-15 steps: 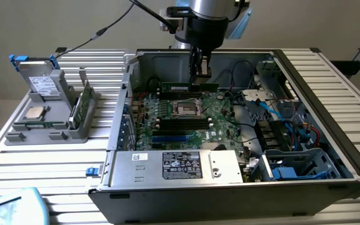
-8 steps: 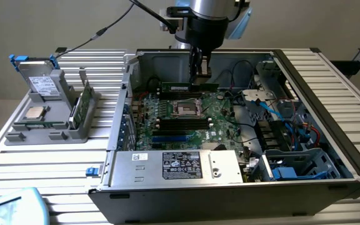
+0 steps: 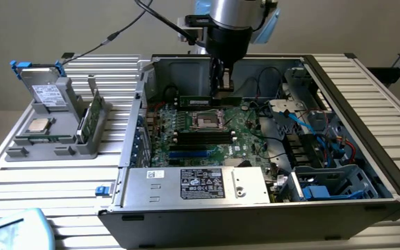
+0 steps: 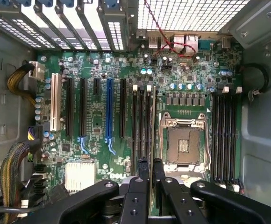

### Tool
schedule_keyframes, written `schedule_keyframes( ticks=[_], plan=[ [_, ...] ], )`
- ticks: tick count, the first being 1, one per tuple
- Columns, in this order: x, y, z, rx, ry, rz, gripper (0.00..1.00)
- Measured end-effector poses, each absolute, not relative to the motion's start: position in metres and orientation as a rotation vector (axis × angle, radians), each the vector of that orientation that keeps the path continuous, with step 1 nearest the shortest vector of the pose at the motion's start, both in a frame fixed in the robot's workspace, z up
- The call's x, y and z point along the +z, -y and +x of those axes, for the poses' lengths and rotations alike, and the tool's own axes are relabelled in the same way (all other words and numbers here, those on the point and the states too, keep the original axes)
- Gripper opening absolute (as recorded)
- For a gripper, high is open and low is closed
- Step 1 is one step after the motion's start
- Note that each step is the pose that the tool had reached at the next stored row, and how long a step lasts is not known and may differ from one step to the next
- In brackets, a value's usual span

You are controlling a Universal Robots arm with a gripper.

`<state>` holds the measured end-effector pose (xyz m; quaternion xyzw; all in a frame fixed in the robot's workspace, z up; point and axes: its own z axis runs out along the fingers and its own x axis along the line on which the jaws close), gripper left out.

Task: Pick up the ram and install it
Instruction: 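Insert the ram into the slot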

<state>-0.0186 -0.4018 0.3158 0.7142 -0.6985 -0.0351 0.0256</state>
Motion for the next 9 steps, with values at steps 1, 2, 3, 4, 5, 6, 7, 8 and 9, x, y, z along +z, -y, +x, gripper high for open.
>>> schedule_keyframes(
  ticks=[1, 2, 3, 4, 5, 6, 7, 8, 9],
  plan=[
    [0.314, 0.402, -0.019, -0.108, 2.152, 2.215, 0.15],
    [0.312, 0.402, -0.019, -0.108, 2.143, 2.224, 0.15],
    [0.310, 0.402, -0.019, -0.108, 2.133, 2.232, 0.15],
    [0.309, 0.402, -0.019, -0.107, 2.125, 2.240, 0.15],
    [0.307, 0.402, -0.019, -0.107, 2.118, 2.246, 0.15],
    [0.305, 0.402, -0.019, -0.107, 2.115, 2.249, 0.15],
    [0.303, 0.402, -0.020, -0.107, 2.113, 2.250, 0.15],
    [0.301, 0.402, -0.020, -0.107, 2.113, 2.251, 0.15],
    [0.299, 0.402, -0.021, -0.107, 2.113, 2.251, 0.15]
  ],
)
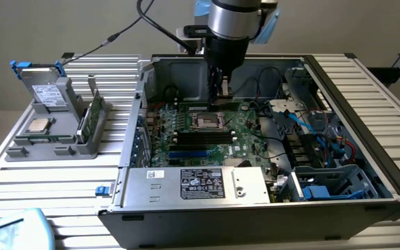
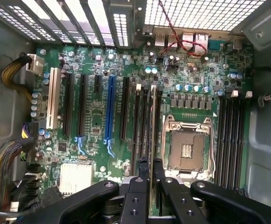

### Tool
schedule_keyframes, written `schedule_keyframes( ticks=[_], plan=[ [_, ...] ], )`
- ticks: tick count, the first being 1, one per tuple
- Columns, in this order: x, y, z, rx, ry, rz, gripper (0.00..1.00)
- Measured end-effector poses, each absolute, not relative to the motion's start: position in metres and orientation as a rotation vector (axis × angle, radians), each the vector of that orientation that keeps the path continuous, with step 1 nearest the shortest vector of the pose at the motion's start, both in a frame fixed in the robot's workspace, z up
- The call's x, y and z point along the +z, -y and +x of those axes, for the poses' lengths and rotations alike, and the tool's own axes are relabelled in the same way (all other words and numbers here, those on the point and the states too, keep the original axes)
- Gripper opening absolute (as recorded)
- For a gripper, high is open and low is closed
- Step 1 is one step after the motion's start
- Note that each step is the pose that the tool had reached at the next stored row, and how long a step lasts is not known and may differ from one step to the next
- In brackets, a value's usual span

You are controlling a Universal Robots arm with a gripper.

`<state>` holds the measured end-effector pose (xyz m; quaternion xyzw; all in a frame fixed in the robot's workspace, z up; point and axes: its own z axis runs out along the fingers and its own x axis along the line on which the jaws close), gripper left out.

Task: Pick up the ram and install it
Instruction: 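Insert the ram into the slot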

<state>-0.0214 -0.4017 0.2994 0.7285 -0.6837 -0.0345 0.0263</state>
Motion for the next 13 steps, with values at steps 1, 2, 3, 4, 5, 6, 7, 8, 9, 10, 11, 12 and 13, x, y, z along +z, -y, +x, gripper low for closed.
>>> schedule_keyframes(
  ticks=[1, 2, 3, 4, 5, 6, 7, 8, 9, 10, 11, 12, 13],
  plan=[
    [0.298, 0.402, -0.023, -0.107, 2.113, 2.251, 0.15],
    [0.296, 0.402, -0.024, -0.107, 2.113, 2.251, 0.15],
    [0.294, 0.402, -0.025, -0.107, 2.112, 2.251, 0.15],
    [0.292, 0.402, -0.026, -0.107, 2.112, 2.251, 0.15],
    [0.290, 0.402, -0.027, -0.107, 2.112, 2.251, 0.15],
    [0.289, 0.402, -0.027, -0.107, 2.113, 2.251, 0.15],
    [0.287, 0.402, -0.028, -0.107, 2.113, 2.251, 0.15],
    [0.285, 0.402, -0.028, -0.107, 2.112, 2.251, 0.15],
    [0.283, 0.402, -0.028, -0.106, 2.112, 2.251, 0.15],
    [0.281, 0.402, -0.028, -0.106, 2.114, 2.250, 0.15],
    [0.279, 0.402, -0.028, -0.106, 2.118, 2.247, 0.15],
    [0.278, 0.402, -0.028, -0.106, 2.122, 2.243, 0.15],
    [0.276, 0.402, -0.028, -0.106, 2.128, 2.238, 0.15]
  ],
)
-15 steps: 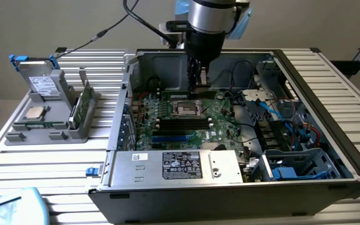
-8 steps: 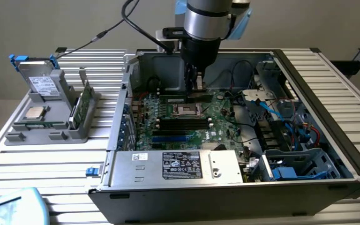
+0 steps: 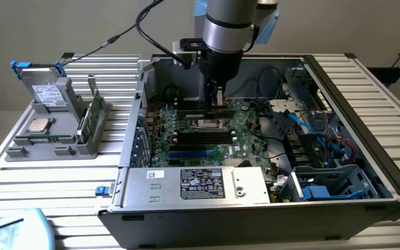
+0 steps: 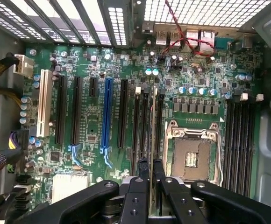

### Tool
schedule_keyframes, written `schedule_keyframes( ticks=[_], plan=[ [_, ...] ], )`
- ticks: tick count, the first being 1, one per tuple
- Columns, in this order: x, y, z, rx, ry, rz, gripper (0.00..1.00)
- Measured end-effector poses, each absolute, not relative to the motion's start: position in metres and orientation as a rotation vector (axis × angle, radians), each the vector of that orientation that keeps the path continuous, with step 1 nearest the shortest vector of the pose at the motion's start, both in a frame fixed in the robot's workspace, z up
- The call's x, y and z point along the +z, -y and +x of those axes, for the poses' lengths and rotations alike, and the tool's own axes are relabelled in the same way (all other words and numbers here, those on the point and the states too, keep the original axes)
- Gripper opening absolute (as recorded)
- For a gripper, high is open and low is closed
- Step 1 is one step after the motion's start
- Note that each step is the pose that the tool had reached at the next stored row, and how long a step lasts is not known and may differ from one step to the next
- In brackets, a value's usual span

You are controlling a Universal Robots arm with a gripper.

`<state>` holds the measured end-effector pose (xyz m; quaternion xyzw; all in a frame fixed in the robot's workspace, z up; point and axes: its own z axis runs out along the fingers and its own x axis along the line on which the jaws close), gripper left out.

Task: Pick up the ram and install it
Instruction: 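Insert the ram into the slot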

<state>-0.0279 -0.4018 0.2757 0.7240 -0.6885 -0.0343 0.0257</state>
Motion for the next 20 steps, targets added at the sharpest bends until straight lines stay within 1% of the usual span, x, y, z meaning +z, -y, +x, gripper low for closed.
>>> schedule_keyframes(
  ticks=[20],
  plan=[
    [0.240, 0.402, -0.028, -0.100, 2.171, 2.194, 0.15]
  ],
)
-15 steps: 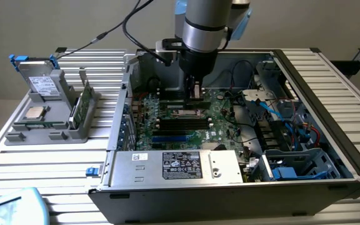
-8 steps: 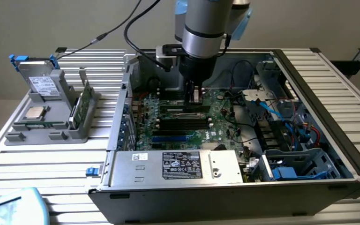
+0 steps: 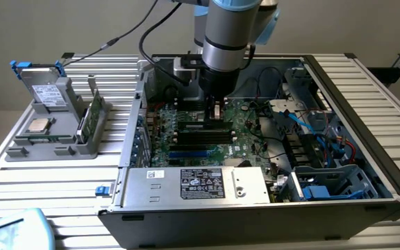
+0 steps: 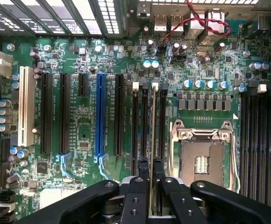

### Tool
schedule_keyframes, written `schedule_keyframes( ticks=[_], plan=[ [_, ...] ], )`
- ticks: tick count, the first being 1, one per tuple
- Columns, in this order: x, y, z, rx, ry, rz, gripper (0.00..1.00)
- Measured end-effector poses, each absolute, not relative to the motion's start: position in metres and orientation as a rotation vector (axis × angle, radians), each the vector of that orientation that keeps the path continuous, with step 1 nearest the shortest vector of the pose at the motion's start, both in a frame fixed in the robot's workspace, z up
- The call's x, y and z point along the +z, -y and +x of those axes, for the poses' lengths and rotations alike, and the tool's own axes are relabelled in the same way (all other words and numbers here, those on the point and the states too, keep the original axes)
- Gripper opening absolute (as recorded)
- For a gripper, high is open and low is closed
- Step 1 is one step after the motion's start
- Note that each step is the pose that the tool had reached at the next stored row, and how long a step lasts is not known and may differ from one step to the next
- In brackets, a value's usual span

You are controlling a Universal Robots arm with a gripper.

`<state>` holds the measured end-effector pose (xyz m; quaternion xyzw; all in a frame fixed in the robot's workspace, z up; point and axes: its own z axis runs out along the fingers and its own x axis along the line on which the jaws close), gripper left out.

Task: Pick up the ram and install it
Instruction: 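Insert the ram into the slot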

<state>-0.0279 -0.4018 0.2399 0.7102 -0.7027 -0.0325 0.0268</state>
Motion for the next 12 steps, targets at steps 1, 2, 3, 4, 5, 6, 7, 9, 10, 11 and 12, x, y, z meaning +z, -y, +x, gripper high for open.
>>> schedule_keyframes(
  ticks=[1, 2, 3, 4, 5, 6, 7, 9, 10, 11, 12],
  plan=[
    [0.2386, 0.4019, -0.0279, -0.099, 2.172, 2.192, 0.15],
    [0.2374, 0.4020, -0.0279, -0.096, 2.173, 2.189, 0.15],
    [0.2363, 0.4021, -0.0279, -0.094, 2.174, 2.187, 0.15],
    [0.2352, 0.4022, -0.0279, -0.091, 2.174, 2.185, 0.15],
    [0.2344, 0.4025, -0.0279, -0.088, 2.174, 2.184, 0.15],
    [0.2336, 0.4028, -0.0279, -0.083, 2.173, 2.182, 0.15],
    [0.2330, 0.4032, -0.0279, -0.078, 2.172, 2.180, 0.15],
    [0.2324, 0.4038, -0.0278, -0.069, 2.169, 2.176, 0.15],
    [0.2322, 0.4041, -0.0279, -0.065, 2.167, 2.174, 0.15],
    [0.2321, 0.4041, -0.0279, -0.061, 2.166, 2.172, 0.15],
    [0.2319, 0.4042, -0.0279, -0.058, 2.164, 2.170, 0.15]
  ],
)
